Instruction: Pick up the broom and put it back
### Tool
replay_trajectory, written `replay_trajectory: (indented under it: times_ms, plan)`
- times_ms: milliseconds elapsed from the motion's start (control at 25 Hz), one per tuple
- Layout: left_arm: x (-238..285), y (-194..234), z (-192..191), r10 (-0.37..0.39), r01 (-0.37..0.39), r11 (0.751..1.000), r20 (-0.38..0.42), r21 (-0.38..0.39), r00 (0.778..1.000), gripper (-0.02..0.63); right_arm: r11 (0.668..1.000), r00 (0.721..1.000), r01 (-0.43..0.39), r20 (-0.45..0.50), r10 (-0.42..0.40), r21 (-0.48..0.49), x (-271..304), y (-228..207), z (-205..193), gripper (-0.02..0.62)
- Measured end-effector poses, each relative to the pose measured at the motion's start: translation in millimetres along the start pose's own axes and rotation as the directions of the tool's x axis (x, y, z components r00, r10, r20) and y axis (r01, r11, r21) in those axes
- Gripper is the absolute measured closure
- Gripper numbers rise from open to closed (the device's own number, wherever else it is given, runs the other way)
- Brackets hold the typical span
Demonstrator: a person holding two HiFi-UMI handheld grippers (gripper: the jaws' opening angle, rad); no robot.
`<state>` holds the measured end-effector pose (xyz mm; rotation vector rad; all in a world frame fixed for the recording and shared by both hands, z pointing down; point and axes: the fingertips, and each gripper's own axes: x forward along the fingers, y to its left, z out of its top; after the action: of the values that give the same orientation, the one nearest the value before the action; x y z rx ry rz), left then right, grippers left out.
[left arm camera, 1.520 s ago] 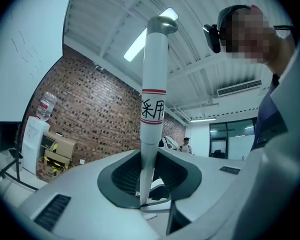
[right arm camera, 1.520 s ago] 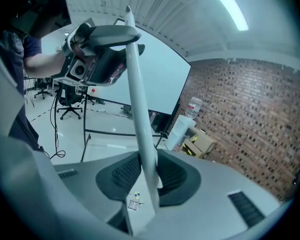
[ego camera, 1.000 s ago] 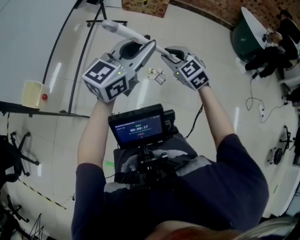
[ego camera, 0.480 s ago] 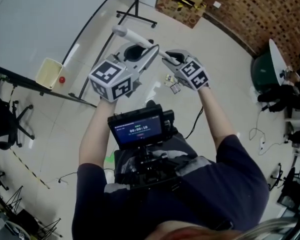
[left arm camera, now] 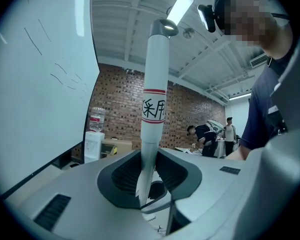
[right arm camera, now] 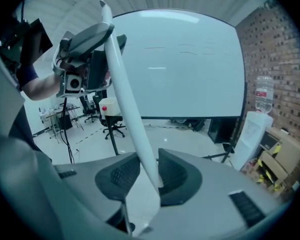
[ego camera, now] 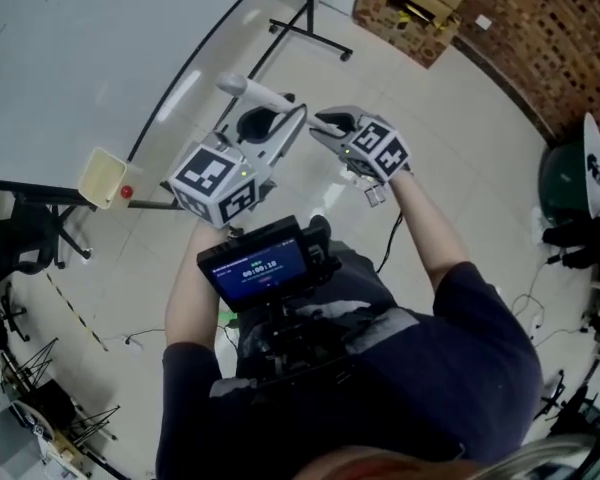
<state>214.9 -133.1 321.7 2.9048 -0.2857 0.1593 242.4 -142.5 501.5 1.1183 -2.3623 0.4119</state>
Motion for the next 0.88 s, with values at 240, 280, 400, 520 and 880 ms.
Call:
replay_trajectory:
  times_ms: [240, 280, 400, 520, 880]
  plan:
    - [-39, 25, 23, 0.126, -0.126, 0.992, 0.050, -0.004, 0.991, 0.522, 0.977, 0.977, -0.206, 0.047, 0.209, -0.050, 26, 28, 42, 0.466]
    - [-42, 28, 25, 0.129, -0.129, 0.992, 0.051, 0.002, 0.990, 0.522, 0.974, 0.973, -0.221, 0.053, 0.224, -0.052, 29, 30, 46, 0.466]
    - [-54, 33, 26, 0.150, -0.151, 0.988, 0.059, 0.008, 0.987, 0.522, 0.958, 0.958, -0.279, 0.050, 0.283, -0.063, 41, 42, 53, 0.466]
    - [-62, 34, 20, 0.184, -0.184, 0.983, 0.068, 0.000, 0.981, 0.522, 0.939, 0.942, -0.335, 0.012, 0.337, -0.079, 51, 56, 49, 0.466]
    - [-120, 140, -41, 0.224, -0.213, 0.966, 0.062, -0.145, 0.973, 0.515, 0.929, 0.913, -0.368, -0.199, 0.357, -0.022, 177, 84, 38, 0.468]
